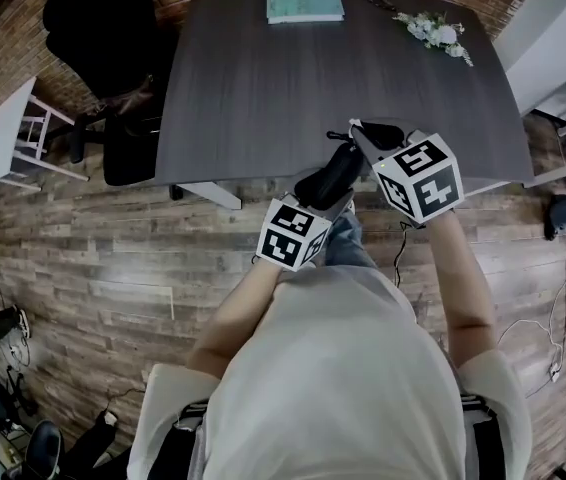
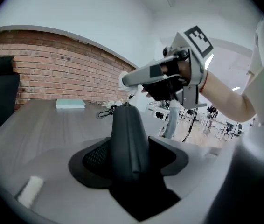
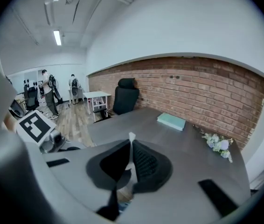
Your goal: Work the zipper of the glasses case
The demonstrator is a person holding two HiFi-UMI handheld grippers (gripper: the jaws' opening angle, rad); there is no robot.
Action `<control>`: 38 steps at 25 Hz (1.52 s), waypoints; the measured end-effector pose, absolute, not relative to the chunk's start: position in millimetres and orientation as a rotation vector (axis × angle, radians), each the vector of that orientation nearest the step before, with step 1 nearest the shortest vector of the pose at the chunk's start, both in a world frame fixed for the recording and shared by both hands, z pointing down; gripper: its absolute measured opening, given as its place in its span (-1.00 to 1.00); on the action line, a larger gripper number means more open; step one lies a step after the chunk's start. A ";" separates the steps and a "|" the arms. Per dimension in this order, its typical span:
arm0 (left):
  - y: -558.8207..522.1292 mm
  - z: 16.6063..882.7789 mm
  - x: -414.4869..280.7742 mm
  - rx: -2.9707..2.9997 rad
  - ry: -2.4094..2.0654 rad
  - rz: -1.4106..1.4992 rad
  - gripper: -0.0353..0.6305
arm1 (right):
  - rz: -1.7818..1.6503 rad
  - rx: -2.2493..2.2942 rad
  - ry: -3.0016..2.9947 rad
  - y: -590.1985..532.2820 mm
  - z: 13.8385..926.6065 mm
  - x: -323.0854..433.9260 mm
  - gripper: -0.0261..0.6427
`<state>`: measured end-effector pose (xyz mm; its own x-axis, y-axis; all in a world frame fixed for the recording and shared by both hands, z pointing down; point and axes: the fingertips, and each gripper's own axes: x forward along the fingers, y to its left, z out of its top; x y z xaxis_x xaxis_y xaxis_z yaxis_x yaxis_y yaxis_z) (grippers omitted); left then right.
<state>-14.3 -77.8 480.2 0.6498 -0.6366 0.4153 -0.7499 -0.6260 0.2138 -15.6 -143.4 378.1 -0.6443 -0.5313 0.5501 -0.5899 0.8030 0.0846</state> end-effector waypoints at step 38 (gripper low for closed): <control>-105.6 398.4 -52.0 2.370 -0.957 -0.284 -0.15 | 0.524 1.135 -2.555 -143.0 410.8 5.8 -0.89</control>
<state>-52.0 -105.6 398.4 0.7224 -0.6914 0.0135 -0.5722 -0.5867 0.5730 5.8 -143.0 410.8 -0.6444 -0.6474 0.4069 -0.7553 0.6218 -0.2069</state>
